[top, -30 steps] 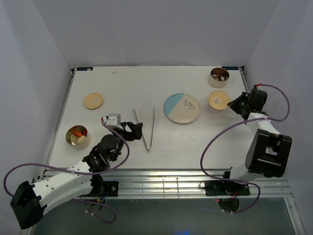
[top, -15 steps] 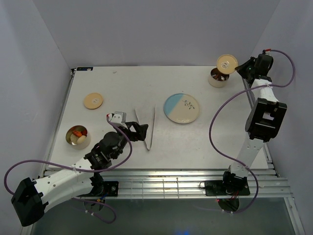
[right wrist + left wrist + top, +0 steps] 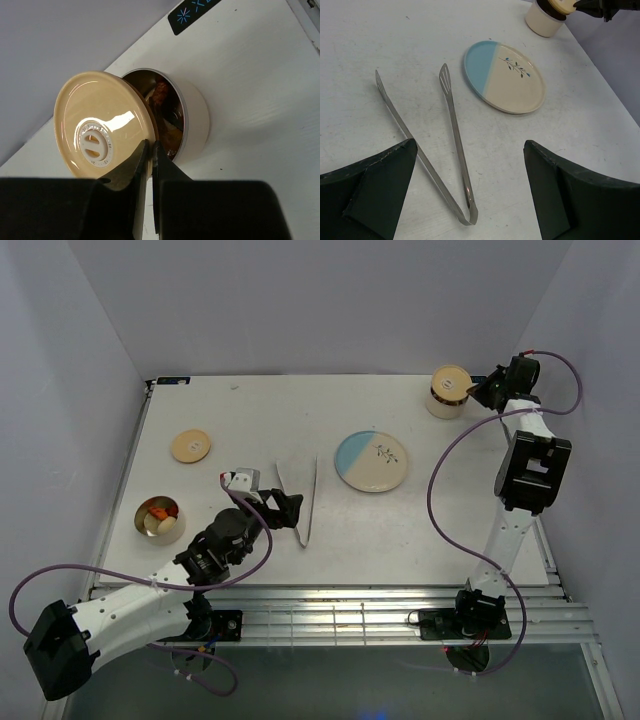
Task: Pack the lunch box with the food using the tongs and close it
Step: Close the box lid on the packing box.
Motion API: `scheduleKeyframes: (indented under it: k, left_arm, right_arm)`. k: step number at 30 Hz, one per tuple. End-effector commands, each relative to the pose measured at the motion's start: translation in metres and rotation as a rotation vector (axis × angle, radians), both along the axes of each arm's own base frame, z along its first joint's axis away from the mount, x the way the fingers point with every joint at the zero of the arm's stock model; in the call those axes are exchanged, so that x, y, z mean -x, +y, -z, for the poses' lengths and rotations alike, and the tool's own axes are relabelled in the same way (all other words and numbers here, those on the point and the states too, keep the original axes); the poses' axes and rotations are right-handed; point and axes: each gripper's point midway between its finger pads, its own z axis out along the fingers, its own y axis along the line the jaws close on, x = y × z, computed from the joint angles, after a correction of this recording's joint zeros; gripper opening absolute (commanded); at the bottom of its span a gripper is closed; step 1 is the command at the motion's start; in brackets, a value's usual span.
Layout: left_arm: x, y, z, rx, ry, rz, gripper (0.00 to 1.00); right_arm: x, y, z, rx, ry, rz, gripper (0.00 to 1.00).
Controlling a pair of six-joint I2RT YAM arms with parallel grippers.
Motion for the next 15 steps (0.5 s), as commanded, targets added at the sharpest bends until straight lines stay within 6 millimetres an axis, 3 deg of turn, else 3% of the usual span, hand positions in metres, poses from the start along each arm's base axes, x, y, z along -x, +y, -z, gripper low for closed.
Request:
scheduleKeyframes:
  k: [1,15]
  left_arm:
    - [-0.003,-0.001,-0.017,0.019,-0.029,-0.009,0.98]
    - [-0.003,0.007,-0.022,0.025,-0.049,-0.038,0.98]
  right_arm:
    - [-0.013,0.000,-0.021,0.016,-0.058,-0.003,0.08]
    - [-0.017,0.000,-0.002,0.030,-0.012,0.006,0.09]
